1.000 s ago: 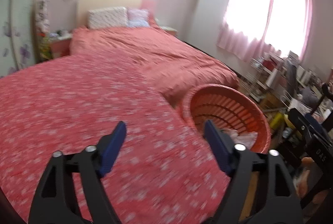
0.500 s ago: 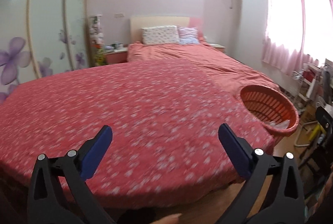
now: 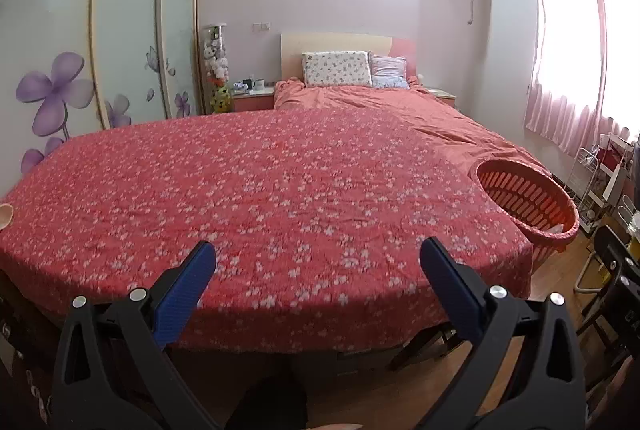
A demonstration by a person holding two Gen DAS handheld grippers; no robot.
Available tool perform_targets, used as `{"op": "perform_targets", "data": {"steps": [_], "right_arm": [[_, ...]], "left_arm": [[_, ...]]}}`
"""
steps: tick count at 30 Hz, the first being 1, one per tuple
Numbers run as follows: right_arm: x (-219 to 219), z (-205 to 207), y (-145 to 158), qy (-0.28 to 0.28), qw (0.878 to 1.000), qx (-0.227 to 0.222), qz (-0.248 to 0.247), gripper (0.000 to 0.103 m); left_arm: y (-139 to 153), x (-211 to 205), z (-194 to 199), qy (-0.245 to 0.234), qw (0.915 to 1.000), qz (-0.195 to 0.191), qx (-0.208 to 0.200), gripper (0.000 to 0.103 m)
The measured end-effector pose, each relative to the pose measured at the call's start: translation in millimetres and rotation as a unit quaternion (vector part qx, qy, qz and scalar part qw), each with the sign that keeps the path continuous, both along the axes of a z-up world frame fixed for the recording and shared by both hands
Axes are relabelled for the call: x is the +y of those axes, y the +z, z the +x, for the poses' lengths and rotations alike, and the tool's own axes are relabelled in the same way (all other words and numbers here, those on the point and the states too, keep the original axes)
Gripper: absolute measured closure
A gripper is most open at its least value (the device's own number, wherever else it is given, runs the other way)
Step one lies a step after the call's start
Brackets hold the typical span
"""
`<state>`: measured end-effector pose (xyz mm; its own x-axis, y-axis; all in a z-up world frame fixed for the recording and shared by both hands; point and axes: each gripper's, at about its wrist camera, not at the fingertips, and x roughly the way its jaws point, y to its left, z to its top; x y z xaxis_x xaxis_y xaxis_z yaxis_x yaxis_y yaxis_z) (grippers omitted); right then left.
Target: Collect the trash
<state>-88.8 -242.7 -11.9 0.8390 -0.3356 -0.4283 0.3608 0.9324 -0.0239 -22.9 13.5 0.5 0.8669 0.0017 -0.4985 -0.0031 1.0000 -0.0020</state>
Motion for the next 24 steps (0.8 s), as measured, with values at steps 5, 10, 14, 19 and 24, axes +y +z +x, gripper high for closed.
{"op": "perform_targets", "data": {"steps": [5, 10, 14, 19, 24], "right_arm": [[-3, -2, -3, -0.016, 1.0, 0.011, 0.0, 0.004], [-5, 0, -4, -0.021, 1.0, 0.017, 0.001, 0.004], [-7, 3, -6, -0.022, 1.0, 0.019, 0.0, 0.004], [-8, 7, -8, -0.022, 0.999, 0.024, 0.001, 0.004], [-8, 9, -9, -0.02, 0.999, 0.025, 0.001, 0.004]], "left_arm": [[-5, 3, -5, 0.006, 1.0, -0.003, 0.007, 0.002], [-6, 3, -6, 0.008, 0.9999, -0.008, 0.011, 0.002], [-7, 1, -7, 0.007, 0.9999, -0.008, 0.012, 0.002], [-8, 0, -5, 0.006, 0.9998, -0.009, 0.016, 0.002], [-7, 1, -4, 0.008, 0.9998, -0.012, 0.016, 0.002]]}}
